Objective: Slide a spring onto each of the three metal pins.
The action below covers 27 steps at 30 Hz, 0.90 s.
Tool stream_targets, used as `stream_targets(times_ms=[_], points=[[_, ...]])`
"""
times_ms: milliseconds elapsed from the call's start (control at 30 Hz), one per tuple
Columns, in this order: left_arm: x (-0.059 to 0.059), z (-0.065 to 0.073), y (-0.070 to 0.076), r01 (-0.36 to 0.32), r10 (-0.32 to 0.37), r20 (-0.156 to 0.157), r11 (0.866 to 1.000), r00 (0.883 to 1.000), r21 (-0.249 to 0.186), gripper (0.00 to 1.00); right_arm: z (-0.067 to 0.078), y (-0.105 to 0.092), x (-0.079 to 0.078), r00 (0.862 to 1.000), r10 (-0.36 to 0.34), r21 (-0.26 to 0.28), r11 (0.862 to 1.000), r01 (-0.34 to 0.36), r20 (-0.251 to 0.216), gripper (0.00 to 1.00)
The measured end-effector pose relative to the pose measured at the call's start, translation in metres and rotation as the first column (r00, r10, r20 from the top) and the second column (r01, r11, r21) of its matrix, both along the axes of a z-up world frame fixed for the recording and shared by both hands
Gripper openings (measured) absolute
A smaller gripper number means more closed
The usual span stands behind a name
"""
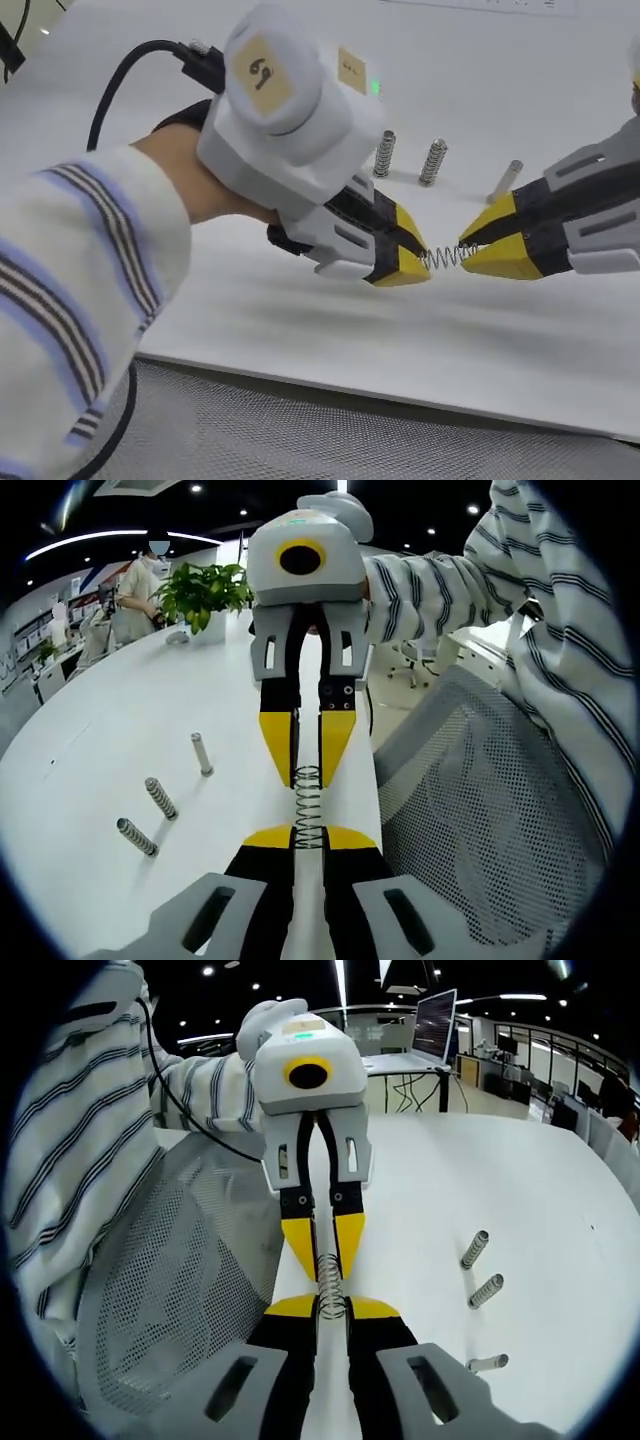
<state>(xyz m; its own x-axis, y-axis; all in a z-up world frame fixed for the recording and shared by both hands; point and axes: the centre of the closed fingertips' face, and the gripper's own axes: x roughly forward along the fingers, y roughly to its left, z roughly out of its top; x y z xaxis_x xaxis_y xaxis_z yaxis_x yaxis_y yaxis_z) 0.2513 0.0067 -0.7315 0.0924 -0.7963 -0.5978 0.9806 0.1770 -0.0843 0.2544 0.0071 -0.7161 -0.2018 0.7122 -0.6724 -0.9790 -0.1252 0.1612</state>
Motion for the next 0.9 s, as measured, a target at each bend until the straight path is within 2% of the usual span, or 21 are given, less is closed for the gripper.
stream_targets(times_ms=[67,233,367,400,500,600,767,833,900], points=[[0.002,0.0,-0.001,-0.011,0.01,-0.004,1.0,1.0,-0.011,0.03,-0.001,-0.001,0.002,1.0,0.019,-0.029,0.999,-0.019,0.017,0.08],[0.003,-0.004,-0.005,-0.026,0.026,-0.001,0.999,1.0,-0.025,0.03,0.0,-0.001,0.003,0.999,0.038,-0.082,0.996,-0.036,0.025,0.08],[0.002,-0.005,-0.01,-0.034,0.035,0.025,0.998,0.999,-0.048,0.02,0.0,-0.002,0.002,0.995,0.078,-0.15,0.986,-0.069,0.056,0.08],[0.004,-0.005,-0.011,-0.051,0.052,0.019,0.997,0.998,-0.056,0.02,-0.001,-0.003,0.002,0.995,0.077,-0.175,0.982,-0.066,0.056,0.08],[0.0,-0.005,-0.014,-0.049,0.05,0.016,0.997,0.999,-0.067,0.02,-0.001,-0.004,-0.001,0.996,0.08,-0.224,0.972,-0.069,0.042,0.08],[0.001,-0.006,-0.016,-0.05,0.051,0.016,0.996,0.999,-0.069,0.02,0.0,-0.004,-0.002,0.993,0.105,-0.266,0.96,-0.085,0.061,0.07],[0.001,-0.005,-0.018,-0.042,0.044,0.031,0.996,0.999,-0.079,0.02,0.004,-0.003,-0.001,0.989,0.128,-0.285,0.953,-0.102,0.072,0.07],[0.001,-0.007,-0.02,-0.031,0.035,0.054,0.996,0.998,-0.08,0.02,0.001,-0.006,-0.001,0.987,0.141,-0.309,0.945,-0.11,0.077,0.07],[0.001,-0.009,-0.023,-0.033,0.038,0.051,0.996,0.998,-0.088,0.02,0.0,-0.008,-0.003,0.984,0.16,-0.33,0.936,-0.124,0.084,0.07]])
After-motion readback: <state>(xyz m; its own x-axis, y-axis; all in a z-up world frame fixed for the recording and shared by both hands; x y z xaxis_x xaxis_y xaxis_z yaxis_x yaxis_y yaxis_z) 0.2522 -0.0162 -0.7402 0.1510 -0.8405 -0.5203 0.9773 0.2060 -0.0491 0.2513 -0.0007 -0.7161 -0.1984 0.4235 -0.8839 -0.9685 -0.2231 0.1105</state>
